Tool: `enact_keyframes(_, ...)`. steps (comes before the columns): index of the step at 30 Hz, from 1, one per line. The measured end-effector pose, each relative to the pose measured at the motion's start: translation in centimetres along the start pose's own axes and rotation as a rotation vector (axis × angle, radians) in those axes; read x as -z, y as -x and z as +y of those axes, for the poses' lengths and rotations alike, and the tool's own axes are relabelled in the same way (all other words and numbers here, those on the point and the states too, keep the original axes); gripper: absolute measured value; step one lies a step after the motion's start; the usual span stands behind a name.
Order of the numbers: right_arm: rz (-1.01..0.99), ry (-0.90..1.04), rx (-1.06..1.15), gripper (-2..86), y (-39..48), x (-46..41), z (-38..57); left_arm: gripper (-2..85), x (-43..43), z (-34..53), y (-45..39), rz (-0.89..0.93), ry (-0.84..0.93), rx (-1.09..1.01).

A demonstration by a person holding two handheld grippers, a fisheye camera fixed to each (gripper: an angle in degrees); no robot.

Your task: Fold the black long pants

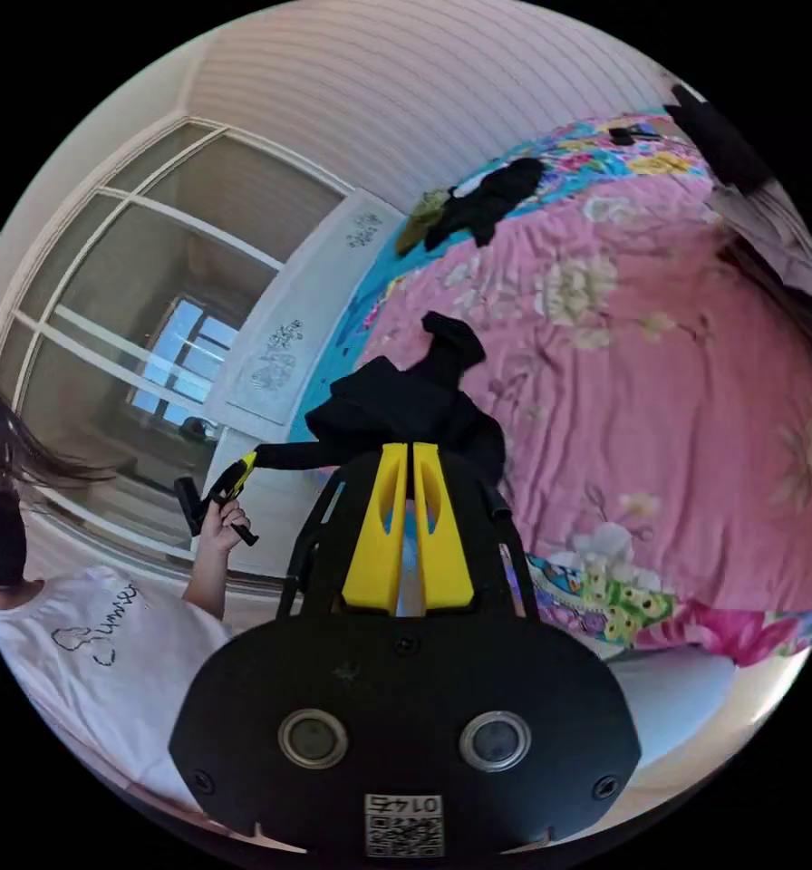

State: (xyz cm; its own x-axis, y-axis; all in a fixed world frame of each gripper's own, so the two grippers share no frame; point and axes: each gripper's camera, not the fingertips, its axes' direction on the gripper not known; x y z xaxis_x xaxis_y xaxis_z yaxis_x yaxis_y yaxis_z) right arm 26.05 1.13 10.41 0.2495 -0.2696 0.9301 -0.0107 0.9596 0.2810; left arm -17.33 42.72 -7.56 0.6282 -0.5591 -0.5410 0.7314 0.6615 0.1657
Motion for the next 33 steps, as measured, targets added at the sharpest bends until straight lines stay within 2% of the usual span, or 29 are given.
enact_keyframes(3, 0.093, 0.049, -0.201, 0.2, -5.8, -1.2, 2.4, -0.9, -3.1, 1.9, 1.6, 0.054, 0.112, 0.057)
enact_keyframes(6, 0.090, 0.034, -0.270, 0.1, -8.4, -1.6, 3.0, -0.9, -3.8, 2.3, 2.1, 0.053, 0.127, 0.054)
enact_keyframes(14, 0.128, -0.067, -0.245, 0.3, -10.3, -1.7, -0.3, -0.9, -0.8, 1.7, 5.4, 0.006, 0.064, 0.083)
enact_keyframes(18, 0.233, -0.099, -0.260, 0.7, -12.0, -1.6, -1.8, -0.7, 0.0, 1.9, 7.4, -0.037, 0.072, 0.123)
enact_keyframes(22, 0.372, -0.019, -0.309, 1.8, -13.8, -3.5, -3.1, -0.6, -1.0, 2.5, 7.6, -0.006, 0.103, 0.120)
enact_keyframes(24, 0.530, 0.006, -0.219, 3.7, -12.1, -5.3, -4.2, -0.7, -1.6, 2.3, 6.6, 0.049, 0.091, 0.082)
enact_keyframes(26, 0.575, -0.019, -0.081, 7.3, -9.9, -7.1, -5.0, -0.7, -2.3, 1.5, 5.2, 0.072, 0.065, 0.022)
enact_keyframes(28, 0.403, -0.080, 0.116, 11.4, -7.3, -9.0, -5.4, -0.7, -3.5, 0.2, 3.4, 0.096, 0.060, -0.058)
enact_keyframes(29, 0.296, -0.060, 0.203, 13.3, -6.0, -10.7, -5.9, -0.6, -4.7, -0.8, 2.2, 0.131, 0.067, -0.095)
enact_keyframes(33, 0.084, 0.056, 0.365, 17.0, -2.4, -18.3, -7.4, -0.5, -8.8, -2.9, -2.9, 0.281, 0.085, -0.224)
